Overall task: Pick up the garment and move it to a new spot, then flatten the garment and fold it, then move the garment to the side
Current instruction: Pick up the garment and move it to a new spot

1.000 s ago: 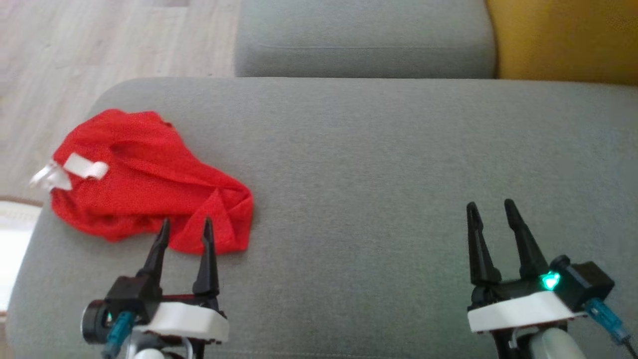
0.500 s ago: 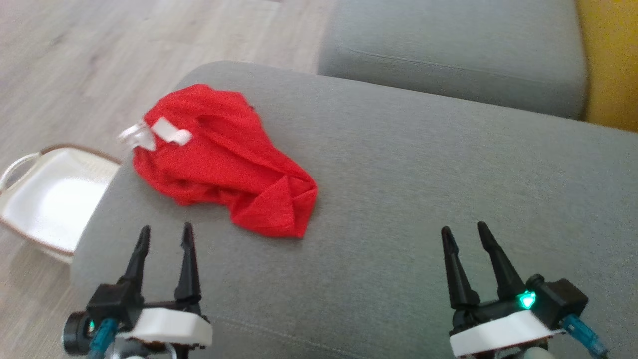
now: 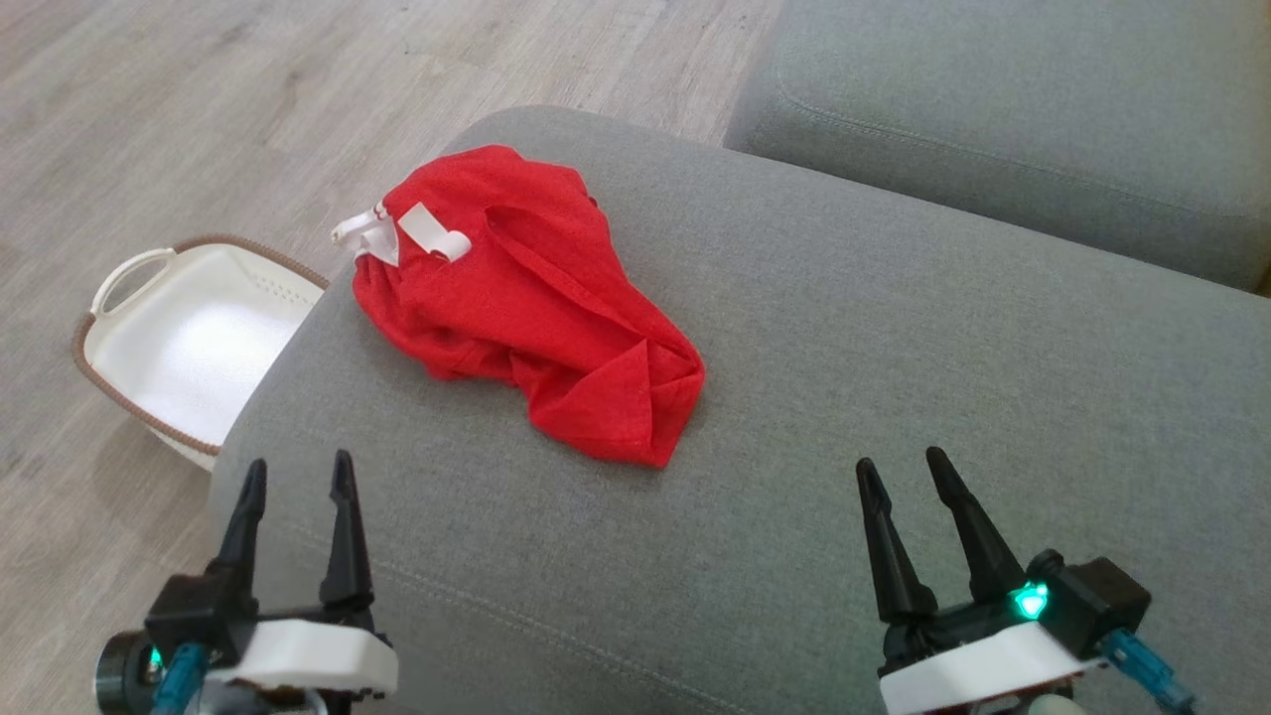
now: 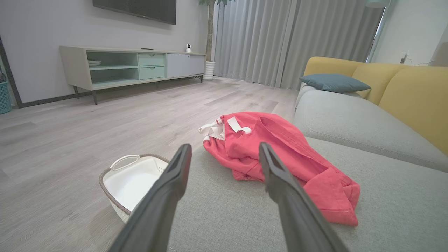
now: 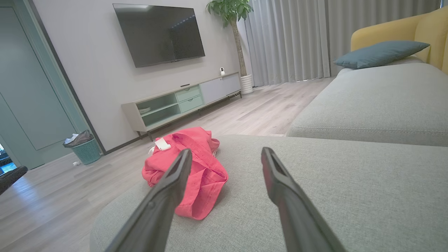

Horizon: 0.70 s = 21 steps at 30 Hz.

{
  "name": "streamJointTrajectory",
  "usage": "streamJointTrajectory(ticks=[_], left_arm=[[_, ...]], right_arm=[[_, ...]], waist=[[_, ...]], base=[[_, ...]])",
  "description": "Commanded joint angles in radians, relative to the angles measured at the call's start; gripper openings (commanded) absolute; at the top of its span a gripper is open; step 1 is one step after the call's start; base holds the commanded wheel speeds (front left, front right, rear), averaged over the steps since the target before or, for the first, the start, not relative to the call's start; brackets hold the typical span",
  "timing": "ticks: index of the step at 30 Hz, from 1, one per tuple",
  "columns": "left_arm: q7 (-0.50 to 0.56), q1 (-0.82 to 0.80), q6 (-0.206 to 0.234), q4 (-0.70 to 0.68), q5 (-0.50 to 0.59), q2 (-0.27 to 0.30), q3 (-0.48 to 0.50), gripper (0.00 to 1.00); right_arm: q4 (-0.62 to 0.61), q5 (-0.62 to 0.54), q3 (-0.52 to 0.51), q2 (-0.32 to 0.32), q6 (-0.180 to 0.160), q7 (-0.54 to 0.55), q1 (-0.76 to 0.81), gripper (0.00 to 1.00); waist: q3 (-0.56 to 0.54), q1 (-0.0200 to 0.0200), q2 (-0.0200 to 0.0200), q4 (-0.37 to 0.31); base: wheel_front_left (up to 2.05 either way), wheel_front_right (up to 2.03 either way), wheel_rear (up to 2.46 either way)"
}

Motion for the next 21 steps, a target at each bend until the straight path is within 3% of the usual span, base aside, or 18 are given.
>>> streamJointTrajectory(ticks=[1, 9, 18, 21], left_arm=[[-0.012, -0.038, -0.004, -0.036, 0.004, -0.003, 0.045, 1.0], [-0.012, -0.092, -0.021, -0.05, 0.014, -0.002, 0.09, 1.0], [-0.012, -0.336, -0.112, 0.1, -0.026, 0.04, 0.128, 1.0], [0.023, -0.476, -0.149, 0.194, -0.03, 0.095, 0.106, 1.0]], right_arm=[[-0.03, 0.004, 0.022, -0.007, 0.004, -0.011, -0.019, 1.0], [-0.048, -0.011, -0.028, -0.007, 0.004, -0.011, -0.052, 1.0], [-0.125, -0.074, -0.206, -0.007, 0.004, -0.011, -0.121, 1.0], [-0.166, -0.108, -0.276, -0.007, 0.004, -0.011, -0.14, 1.0]], waist=[[0.003, 0.0, -0.0001, -0.002], [0.076, 0.0, -0.0001, -0.041], [0.252, 0.0, -0.0001, -0.098], [0.324, 0.0, -0.0001, -0.117]], base=[[0.0, 0.0, 0.0], [0.0, 0.0, 0.0], [0.0, 0.0, 0.0], [0.0, 0.0, 0.0]])
